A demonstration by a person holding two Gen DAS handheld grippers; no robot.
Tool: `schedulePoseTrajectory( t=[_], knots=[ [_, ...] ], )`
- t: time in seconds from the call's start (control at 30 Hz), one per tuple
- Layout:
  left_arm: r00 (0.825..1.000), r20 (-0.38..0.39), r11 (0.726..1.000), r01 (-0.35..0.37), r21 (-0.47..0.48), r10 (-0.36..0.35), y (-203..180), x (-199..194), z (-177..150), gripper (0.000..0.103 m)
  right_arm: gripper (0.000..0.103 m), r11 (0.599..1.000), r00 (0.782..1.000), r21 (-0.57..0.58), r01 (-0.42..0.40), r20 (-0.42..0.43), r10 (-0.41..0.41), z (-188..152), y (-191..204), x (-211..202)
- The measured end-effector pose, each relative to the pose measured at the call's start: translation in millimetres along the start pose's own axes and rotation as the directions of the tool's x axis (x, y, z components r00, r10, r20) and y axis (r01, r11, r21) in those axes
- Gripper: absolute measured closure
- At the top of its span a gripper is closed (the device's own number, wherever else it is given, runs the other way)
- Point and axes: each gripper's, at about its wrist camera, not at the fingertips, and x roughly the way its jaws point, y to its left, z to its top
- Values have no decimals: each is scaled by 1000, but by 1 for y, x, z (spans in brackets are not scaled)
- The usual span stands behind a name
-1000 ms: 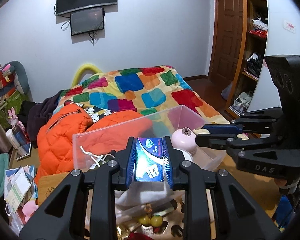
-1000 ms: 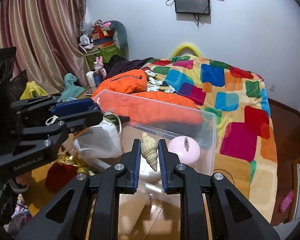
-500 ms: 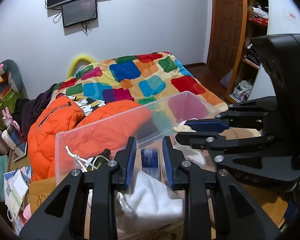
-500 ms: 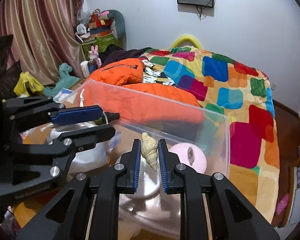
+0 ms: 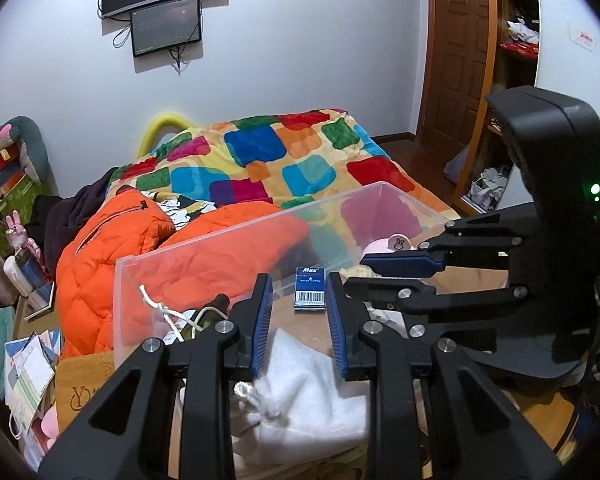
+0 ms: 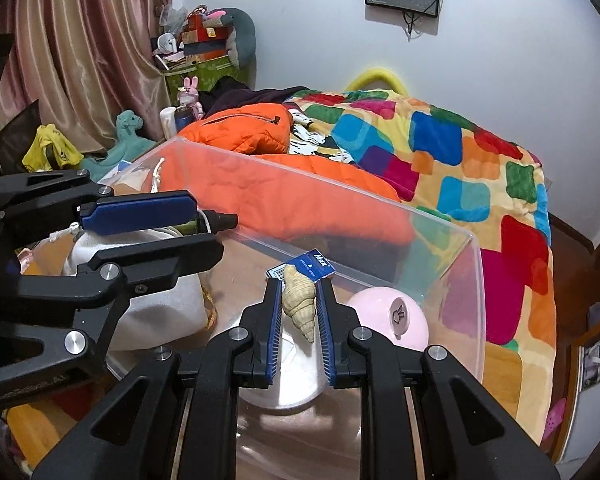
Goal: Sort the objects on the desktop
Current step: 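Carry the card and seashell over the bin and open both grippers, then grasp the cream plastic tub with the right gripper and lift it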
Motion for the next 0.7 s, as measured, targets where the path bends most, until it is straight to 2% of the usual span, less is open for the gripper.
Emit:
schedulePoseTrajectory(
  t=[0.13,0.23,0.4,0.53,0.63,0.7],
  knots=[
    [1000,-2,1000,14,-20,-14,4,-1,-1,73,84,1000,1000,12,10,0,-10,-1,-1,-1],
    [1000,5,1000,10,-21,-10,4,-4,-2,64,81,1000,1000,8,20,2,-20,-1,0,-5],
    [1000,16,1000,2,-22,-2,5,-9,0,59,70,998,998,-16,56,17,-56,0,4,-18],
    [1000,25,999,-6,-33,6,5,-16,1,51,66,996,996,-23,81,27,-81,-1,8,-32],
    [999,35,999,-11,-47,12,6,-26,-2,42,59,994,993,-28,109,36,-108,-4,11,-43],
    [999,43,998,-13,-56,15,8,-34,-5,33,49,990,990,-25,135,47,-134,-8,14,-53]
  ],
)
